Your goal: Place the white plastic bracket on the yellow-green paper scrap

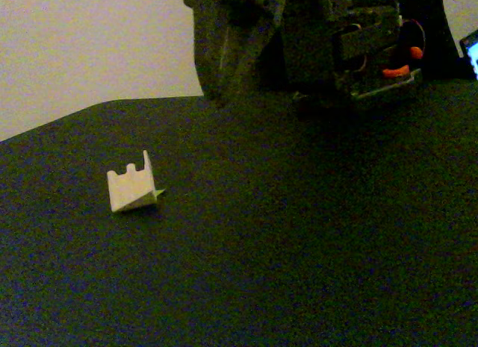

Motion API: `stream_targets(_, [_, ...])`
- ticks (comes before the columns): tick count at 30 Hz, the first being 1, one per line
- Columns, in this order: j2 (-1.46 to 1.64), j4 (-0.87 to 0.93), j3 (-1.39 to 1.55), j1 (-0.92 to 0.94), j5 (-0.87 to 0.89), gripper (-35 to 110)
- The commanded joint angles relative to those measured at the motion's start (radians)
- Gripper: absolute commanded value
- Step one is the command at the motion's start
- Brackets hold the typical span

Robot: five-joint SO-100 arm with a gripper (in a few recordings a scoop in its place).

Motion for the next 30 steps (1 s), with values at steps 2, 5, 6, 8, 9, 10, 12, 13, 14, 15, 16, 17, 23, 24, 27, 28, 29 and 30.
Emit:
stream_targets(2, [0.066,0.041,-0.008,0.018,-0.028,5])
stream_targets(5, [0.16,0.101,0.012,0.034,-0.037,6])
stream_targets(6, [0.222,0.143,0.029,0.041,-0.031,6])
stream_targets(8, [0.393,0.253,0.072,0.041,-0.029,5])
stream_targets(9, [0.448,0.293,0.084,0.032,-0.038,4])
stream_targets(10, [0.449,0.298,0.084,0.02,-0.051,4])
stream_targets(12, [0.449,0.281,0.109,0.015,-0.057,4])
stream_targets(13, [0.449,0.267,0.126,0.015,-0.054,4])
stream_targets(14, [0.449,0.262,0.14,0.017,-0.052,4])
stream_targets(15, [0.449,0.267,0.14,0.02,-0.057,4])
stream_targets(16, [0.449,0.282,0.135,0.025,-0.064,4])
stream_targets(17, [0.449,0.301,0.13,0.029,-0.072,4])
stream_targets(23, [0.449,0.426,0.101,0.035,-0.146,3])
stream_targets(24, [0.449,0.443,0.097,0.035,-0.147,2])
stream_targets(27, [0.449,0.443,0.097,0.035,-0.147,2])
stream_targets(28, [0.449,0.443,0.097,0.035,-0.147,2])
stream_targets(29, [0.449,0.443,0.097,0.035,-0.147,2])
stream_targets(30, [0.449,0.443,0.097,0.035,-0.147,2])
